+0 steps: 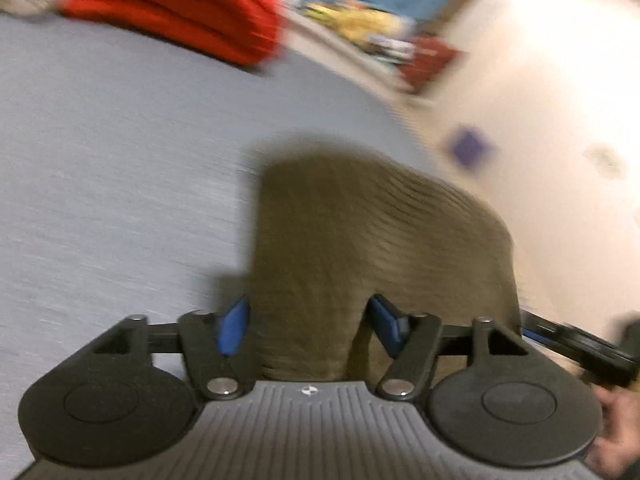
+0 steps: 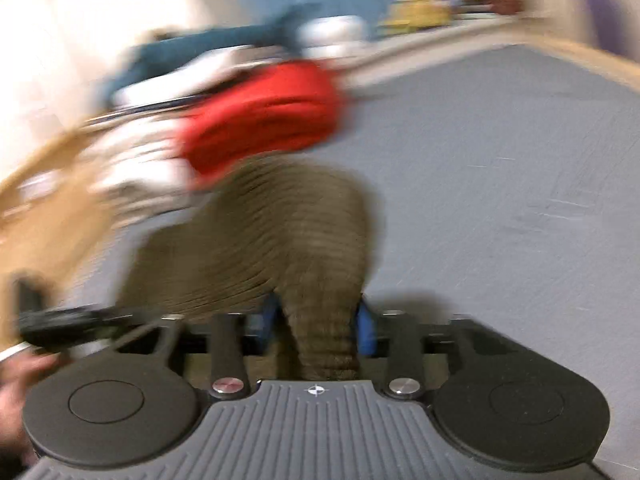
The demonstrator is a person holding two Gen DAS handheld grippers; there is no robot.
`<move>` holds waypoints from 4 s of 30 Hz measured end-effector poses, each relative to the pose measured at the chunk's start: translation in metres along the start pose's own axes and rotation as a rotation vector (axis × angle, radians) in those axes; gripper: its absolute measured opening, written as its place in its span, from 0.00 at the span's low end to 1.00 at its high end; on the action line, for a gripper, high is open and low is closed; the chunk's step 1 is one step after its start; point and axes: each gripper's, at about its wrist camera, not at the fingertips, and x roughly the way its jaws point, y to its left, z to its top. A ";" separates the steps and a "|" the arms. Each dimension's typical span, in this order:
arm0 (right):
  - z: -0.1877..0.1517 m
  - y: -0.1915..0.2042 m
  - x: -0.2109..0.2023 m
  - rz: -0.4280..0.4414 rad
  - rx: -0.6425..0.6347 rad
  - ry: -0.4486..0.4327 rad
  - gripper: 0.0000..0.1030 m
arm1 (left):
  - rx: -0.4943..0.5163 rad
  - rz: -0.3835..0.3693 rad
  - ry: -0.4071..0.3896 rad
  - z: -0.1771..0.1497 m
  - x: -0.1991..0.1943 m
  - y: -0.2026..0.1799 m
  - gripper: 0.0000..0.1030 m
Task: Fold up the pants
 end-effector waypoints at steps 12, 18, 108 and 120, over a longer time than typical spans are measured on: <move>-0.063 0.008 0.026 -0.016 -0.272 0.294 0.47 | 0.562 0.072 0.295 -0.088 0.033 -0.058 0.47; -0.069 0.013 0.019 -0.036 -0.300 0.296 0.47 | 0.522 0.090 0.196 -0.079 0.012 -0.071 0.48; -0.125 0.114 -0.019 -0.391 -0.242 0.090 0.99 | 0.218 0.255 0.064 -0.138 -0.039 -0.141 1.00; -0.125 0.115 -0.019 -0.389 -0.241 0.086 0.99 | 0.229 0.246 0.059 -0.139 -0.040 -0.140 1.00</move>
